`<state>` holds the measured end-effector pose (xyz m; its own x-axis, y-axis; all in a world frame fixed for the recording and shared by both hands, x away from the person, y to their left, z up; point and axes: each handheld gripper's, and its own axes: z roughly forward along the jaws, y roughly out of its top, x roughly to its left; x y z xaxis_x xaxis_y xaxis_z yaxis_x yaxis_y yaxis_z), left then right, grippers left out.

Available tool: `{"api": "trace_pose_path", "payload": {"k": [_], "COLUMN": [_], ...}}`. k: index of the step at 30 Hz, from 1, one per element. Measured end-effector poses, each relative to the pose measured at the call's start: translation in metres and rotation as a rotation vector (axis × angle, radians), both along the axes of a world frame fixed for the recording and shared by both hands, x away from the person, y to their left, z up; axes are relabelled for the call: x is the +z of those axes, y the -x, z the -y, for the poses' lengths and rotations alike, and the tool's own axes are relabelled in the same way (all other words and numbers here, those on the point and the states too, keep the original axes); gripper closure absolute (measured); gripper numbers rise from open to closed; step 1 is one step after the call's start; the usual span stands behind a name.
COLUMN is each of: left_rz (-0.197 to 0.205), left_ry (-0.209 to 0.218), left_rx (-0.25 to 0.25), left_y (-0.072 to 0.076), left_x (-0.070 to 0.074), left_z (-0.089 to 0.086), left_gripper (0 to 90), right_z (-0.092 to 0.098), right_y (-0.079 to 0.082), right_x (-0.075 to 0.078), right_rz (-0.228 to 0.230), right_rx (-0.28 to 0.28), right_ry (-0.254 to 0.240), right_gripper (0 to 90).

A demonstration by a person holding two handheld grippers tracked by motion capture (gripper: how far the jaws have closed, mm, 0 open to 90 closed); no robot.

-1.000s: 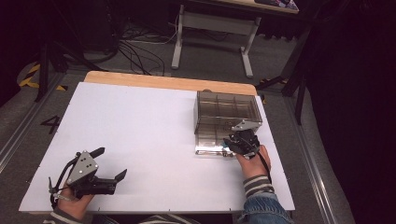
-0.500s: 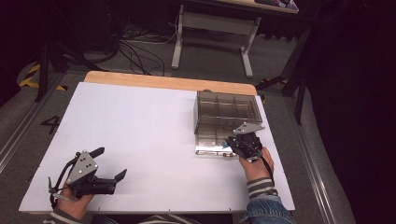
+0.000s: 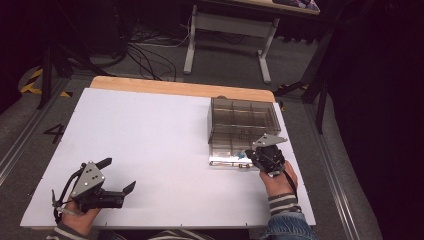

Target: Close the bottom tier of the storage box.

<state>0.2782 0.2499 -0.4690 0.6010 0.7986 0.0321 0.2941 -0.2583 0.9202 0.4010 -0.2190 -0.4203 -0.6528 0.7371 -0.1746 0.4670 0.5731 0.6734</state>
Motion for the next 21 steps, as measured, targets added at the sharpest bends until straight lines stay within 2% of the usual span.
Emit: {"api": "trace_pose_path", "payload": {"k": [7, 12, 21], "left_rz": [-0.002, -0.002, 0.0], "left_ry": [0.002, 0.001, -0.003], "left_rx": [-0.001, -0.001, -0.005], "left_y": [0.0, 0.0, 0.0], "left_x": [0.0, 0.0, 0.0], "left_z": [0.0, 0.0, 0.0], "left_gripper": [0.0, 0.0, 0.0], "right_z": [0.001, 0.003, 0.013], "right_y": [0.001, 0.002, 0.009], "right_x": [0.0, 0.0, -0.011], "right_rz": [-0.009, -0.035, -0.071], "right_rx": [0.002, 0.007, -0.009], "right_ry": [-0.008, 0.01, 0.031], "right_gripper": [89.2, 89.0, 89.0]}}
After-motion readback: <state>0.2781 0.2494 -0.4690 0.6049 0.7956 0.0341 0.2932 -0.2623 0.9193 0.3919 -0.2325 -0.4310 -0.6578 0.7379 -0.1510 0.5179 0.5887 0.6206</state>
